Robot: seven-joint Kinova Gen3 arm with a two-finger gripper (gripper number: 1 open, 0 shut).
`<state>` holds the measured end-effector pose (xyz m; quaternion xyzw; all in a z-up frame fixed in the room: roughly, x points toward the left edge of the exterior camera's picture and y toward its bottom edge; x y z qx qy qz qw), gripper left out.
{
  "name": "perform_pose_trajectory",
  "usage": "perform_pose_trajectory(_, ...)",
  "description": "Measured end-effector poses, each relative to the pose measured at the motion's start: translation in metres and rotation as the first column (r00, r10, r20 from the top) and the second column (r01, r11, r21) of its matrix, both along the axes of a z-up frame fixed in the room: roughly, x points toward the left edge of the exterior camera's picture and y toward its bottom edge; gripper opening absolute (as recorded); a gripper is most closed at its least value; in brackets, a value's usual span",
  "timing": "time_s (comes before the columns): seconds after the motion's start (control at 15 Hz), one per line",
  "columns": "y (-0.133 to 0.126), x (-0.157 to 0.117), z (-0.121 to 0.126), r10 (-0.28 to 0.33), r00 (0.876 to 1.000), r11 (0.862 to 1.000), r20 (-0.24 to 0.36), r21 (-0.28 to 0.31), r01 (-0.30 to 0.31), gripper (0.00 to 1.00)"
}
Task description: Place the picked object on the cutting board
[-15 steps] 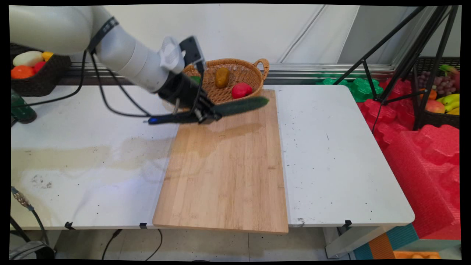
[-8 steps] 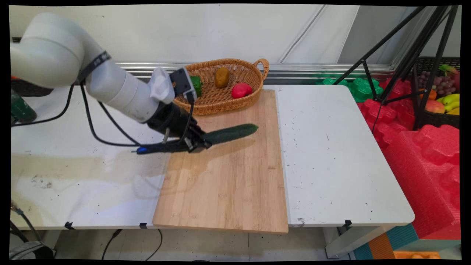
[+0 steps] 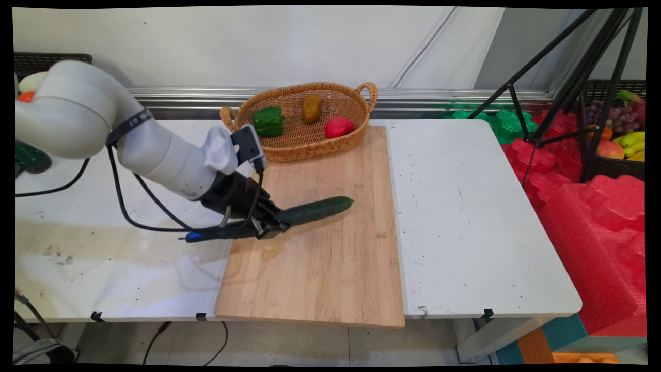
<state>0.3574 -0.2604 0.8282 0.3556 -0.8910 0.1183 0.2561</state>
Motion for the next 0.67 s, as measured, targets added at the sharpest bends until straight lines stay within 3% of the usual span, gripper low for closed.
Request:
perform_pose_trajectory(0.6, 0.009, 0.004, -0.033, -0.02, 1.0, 1.0, -0.017, 0.014, 0.02, 0.0)
perform_pose_trajectory(0.67, 0.009, 0.005, -0.035, -0.02, 1.0, 1.0, -0.018, 0.013, 0.021, 1.0)
